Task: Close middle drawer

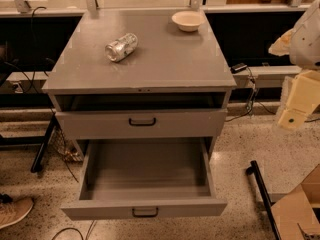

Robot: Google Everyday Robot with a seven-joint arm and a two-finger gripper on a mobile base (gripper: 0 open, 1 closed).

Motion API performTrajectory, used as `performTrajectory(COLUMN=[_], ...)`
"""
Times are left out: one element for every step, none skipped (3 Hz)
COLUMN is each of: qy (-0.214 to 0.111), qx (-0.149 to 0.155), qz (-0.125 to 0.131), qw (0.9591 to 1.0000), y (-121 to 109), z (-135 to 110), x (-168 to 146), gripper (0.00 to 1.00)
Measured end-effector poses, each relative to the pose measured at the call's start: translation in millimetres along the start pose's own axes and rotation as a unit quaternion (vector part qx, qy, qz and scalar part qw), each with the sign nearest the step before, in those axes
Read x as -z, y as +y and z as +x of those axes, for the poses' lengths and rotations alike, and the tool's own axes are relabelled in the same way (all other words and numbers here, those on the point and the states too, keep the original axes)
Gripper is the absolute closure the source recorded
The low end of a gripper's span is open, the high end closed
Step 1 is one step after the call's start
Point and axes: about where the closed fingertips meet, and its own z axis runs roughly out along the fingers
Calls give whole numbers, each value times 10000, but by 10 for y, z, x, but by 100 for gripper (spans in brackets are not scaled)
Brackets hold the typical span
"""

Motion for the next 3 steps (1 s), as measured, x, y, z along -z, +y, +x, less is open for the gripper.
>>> performTrajectory(qy=[0,30,-206], qx=[-3,-316,-833], qz=[-3,-395,-971], qw=[10000,9987,9916], y=[1,125,448], z=[0,45,-16], x=[-2,-242,-732], gripper=[0,0,0])
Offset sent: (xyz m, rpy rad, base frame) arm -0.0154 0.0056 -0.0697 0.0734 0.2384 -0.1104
